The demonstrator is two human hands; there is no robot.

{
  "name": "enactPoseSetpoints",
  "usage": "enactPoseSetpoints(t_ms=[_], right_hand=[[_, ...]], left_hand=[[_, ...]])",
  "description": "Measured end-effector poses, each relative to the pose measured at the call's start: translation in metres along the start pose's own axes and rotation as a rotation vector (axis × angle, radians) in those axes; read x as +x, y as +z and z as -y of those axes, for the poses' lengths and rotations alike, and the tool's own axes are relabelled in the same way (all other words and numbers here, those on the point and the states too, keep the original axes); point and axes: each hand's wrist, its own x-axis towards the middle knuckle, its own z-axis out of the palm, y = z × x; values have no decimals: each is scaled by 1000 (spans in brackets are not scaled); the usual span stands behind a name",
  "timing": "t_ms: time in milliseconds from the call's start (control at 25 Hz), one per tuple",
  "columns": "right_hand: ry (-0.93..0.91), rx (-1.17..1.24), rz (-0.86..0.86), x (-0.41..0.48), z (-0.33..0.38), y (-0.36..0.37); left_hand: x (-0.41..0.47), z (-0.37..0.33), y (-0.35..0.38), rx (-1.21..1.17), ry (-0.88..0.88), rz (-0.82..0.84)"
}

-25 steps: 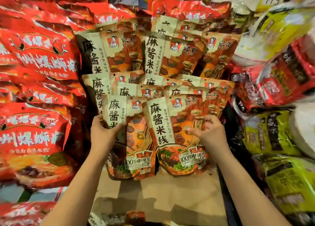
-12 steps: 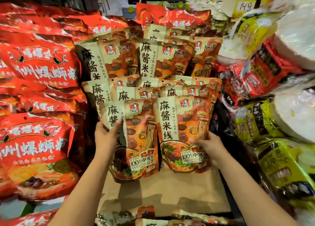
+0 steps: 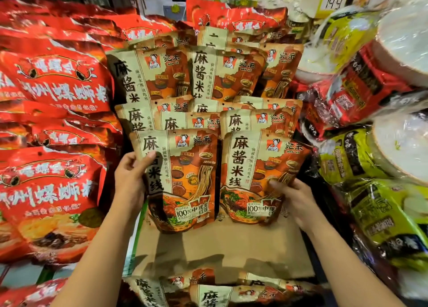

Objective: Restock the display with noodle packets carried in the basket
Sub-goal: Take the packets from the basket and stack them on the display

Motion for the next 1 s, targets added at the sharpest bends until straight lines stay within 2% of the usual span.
enactPoseSetpoints(t_ms=[120,160,240,320,440,560,640,920,1000], right_hand=[[-245,-144,-194,8,47,0],[-357,-207,-265,11,68,4],[-544,-365,-275,21,109,18],[-562,-680,-171,41,135,41],[-467,-1254,-53,73,131,70],[-446,-1560,-28,82,114,77],[-482,-1639,-36,80,112,74],[-521,-1640,-38,52,116,63],[-529,-1618,-53,36,114,60]], left_hand=[[2,-27,13,202,199,-129],[3,-38,22,295,295,-143],[8,-56,42,515,453,-91],[20,-62,61,840,519,17],[37,-52,83,1297,542,222],[40,-40,90,1638,582,264],[38,-33,89,1737,590,304],[23,-39,97,1762,512,332],[12,-50,91,1761,549,333]])
